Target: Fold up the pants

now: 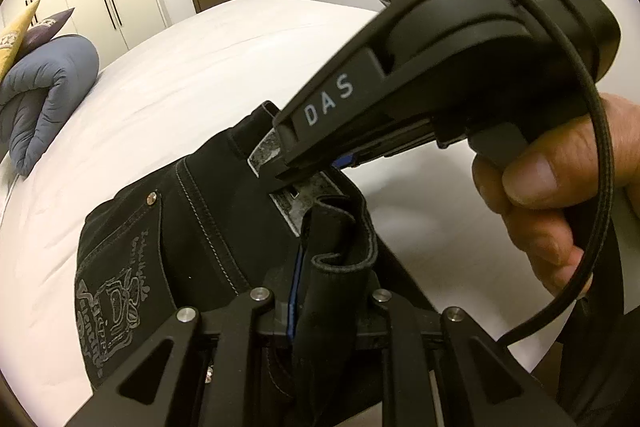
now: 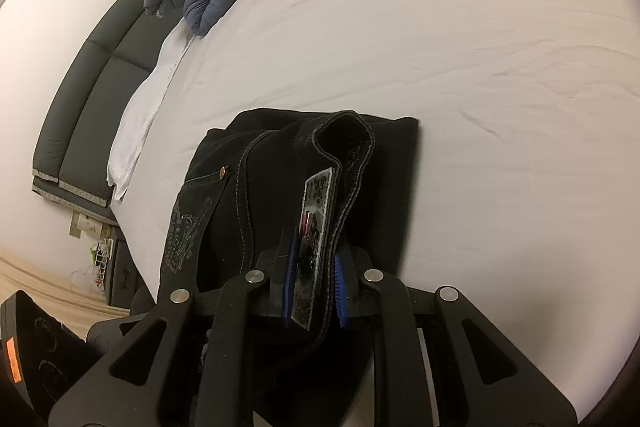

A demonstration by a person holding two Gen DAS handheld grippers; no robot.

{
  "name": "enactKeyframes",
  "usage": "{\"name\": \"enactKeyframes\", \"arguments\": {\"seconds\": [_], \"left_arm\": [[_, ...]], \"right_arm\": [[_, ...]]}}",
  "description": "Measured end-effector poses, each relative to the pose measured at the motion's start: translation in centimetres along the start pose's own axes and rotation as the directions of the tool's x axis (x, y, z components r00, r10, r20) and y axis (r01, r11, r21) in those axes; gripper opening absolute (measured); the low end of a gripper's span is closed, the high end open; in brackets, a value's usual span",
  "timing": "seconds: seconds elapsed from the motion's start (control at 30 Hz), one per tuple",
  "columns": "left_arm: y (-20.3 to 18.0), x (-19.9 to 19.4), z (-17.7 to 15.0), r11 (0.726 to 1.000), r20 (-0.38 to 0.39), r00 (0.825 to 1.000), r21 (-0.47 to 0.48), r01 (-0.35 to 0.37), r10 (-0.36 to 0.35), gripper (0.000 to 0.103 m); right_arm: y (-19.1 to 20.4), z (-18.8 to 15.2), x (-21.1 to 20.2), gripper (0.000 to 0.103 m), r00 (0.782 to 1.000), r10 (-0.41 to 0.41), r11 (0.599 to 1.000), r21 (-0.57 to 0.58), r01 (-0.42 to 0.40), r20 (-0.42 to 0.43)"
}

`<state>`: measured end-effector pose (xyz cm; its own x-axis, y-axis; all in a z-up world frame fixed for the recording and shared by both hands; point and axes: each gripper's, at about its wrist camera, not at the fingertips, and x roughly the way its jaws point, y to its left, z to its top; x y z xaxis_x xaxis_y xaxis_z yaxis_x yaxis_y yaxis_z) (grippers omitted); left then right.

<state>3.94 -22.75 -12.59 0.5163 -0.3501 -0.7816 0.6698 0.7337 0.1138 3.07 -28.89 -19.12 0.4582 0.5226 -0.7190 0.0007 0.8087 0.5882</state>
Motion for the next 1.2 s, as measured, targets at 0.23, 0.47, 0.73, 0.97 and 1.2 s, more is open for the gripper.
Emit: {"name": "enactKeyframes", "arguments": {"seconds": [0.23, 0.47, 0.73, 0.97, 1.2], "left_arm": [[0.6, 1.1, -2.6, 1.000, -0.016, 1.000, 0.012, 0.011, -0.010, 0.020], [3.6, -1.2, -3.3, 0.991, 0.006, 0.993, -0.062, 0.119, -0.119, 0.055], [13.1, -7.1, -6.7, 0.962, 0.101, 0.990, -0.244, 0.122, -0.100, 0.075], [21.2, -5.8, -5.5, 0.932, 0.059, 0.998, -0.359, 0.057, -0.038, 0.067], [22.1, -0.3, -4.7, 0.932, -0.029, 0.999, -0.362, 0.022, -0.035, 0.060]], "right_arm": [[-1.6, -1.0, -0.2, 0.014, 1.000, 0.006, 0.999, 0.051, -0.006, 0.004], [-5.0, -2.7, 0.5, 0.020, 0.985, 0.157, 0.975, 0.147, -0.165, 0.066], [-7.1, -3.6, -4.3, 0.045, 0.971, 0.082, 0.945, 0.292, -0.147, 0.223], [2.5, -2.6, -1.5, 0.033, 0.994, 0.086, 0.995, 0.040, -0.089, 0.068], [1.5, -4.9, 2.9, 0.025, 0.998, -0.013, 1.000, 0.001, 0.013, 0.063]]}}
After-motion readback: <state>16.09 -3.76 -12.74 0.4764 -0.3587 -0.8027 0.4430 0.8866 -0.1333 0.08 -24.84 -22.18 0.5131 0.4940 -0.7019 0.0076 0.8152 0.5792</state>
